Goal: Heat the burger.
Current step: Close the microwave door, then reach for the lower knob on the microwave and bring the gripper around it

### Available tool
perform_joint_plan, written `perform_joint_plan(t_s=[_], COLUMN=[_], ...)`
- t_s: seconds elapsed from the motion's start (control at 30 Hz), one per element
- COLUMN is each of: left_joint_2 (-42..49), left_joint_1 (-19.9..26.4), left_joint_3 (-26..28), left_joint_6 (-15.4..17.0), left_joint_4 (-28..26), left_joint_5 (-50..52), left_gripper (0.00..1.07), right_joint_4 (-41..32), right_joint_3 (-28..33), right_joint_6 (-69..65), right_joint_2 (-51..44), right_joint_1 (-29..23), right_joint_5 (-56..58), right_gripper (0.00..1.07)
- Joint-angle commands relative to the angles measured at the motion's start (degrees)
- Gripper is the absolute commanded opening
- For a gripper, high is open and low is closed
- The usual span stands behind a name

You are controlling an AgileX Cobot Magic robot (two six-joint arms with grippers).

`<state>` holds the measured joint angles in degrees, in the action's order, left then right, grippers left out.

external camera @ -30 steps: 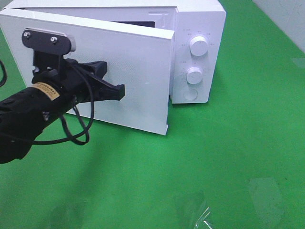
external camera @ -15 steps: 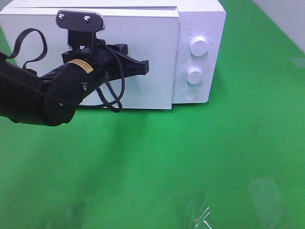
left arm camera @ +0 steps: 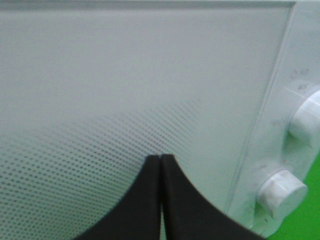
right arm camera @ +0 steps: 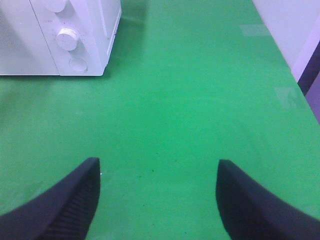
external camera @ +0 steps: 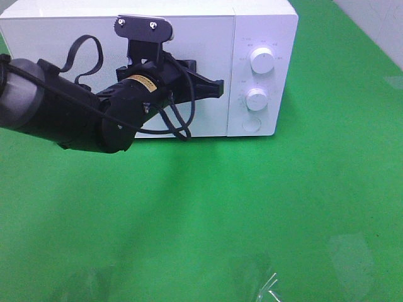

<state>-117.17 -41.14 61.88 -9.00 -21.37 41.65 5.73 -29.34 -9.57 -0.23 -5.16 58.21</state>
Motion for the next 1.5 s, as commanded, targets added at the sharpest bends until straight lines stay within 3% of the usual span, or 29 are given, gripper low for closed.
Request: perform_joint_plan(t_s=[0.03, 0.2, 0.43, 0.77, 0.8, 0.9, 0.97, 1.0, 1.03, 1.07, 1.13, 1.33, 1.5], left_joint_2=[-0.4, -0.4, 1.03, 4.87, 5.56, 5.9, 6.88, 6.88, 7.39, 7.39, 8.19, 10.54, 15.13], left_joint_1=[2.69, 4.01, 0.52, -6.59, -7.33, -7.56, -7.73, -7.73, -7.73, -7.73, -7.51, -7.45, -7.45], left_joint_3=[2.12, 2.29, 2.01, 2.01, 2.01, 2.01, 2.01, 2.01, 2.01, 2.01, 2.01, 2.01, 2.01], left_joint_6=[0.23, 0.74, 0.69, 0.63, 0.63, 0.63, 0.74, 0.74, 0.69, 0.69, 0.69, 0.69, 0.69], left_joint_4=[-4.24, -4.18, -4.01, -4.53, -4.41, -4.41, -4.41, -4.41, -4.41, -4.41, -3.55, -0.57, 6.82], left_joint_5=[2.64, 1.09, -4.41, -22.0, -27.39, -29.56, -39.88, -39.88, -44.98, -44.98, -53.86, -66.58, -78.21], left_gripper=[0.0, 0.0, 0.0, 0.03, 0.16, 0.25, 0.71, 0.71, 0.89, 0.89, 1.02, 1.02, 1.02], right_joint_4=[-0.23, -0.23, -0.23, -0.23, -0.23, -0.23, -0.23, -0.23, -0.23, -0.23, -0.23, -0.23, -0.23], right_joint_3=[0.17, 0.17, 0.17, 0.17, 0.17, 0.17, 0.17, 0.17, 0.17, 0.17, 0.17, 0.17, 0.17], right_joint_6=[0.17, 0.17, 0.17, 0.17, 0.17, 0.17, 0.17, 0.17, 0.17, 0.17, 0.17, 0.17, 0.17], right_joint_2=[-1.49, -1.49, -1.49, -1.49, -1.49, -1.49, -1.49, -1.49, -1.49, -1.49, -1.49, -1.49, -1.49], right_joint_1=[0.4, 0.4, 0.4, 0.4, 0.4, 0.4, 0.4, 0.4, 0.4, 0.4, 0.4, 0.4, 0.4], right_joint_5=[-0.57, -0.57, -0.57, -0.57, -0.57, -0.57, -0.57, -0.57, -0.57, -0.57, -0.57, -0.57, -0.57], right_gripper=[0.64, 0.64, 0.64, 0.64, 0.64, 0.64, 0.64, 0.64, 0.64, 0.64, 0.64, 0.64, 0.64])
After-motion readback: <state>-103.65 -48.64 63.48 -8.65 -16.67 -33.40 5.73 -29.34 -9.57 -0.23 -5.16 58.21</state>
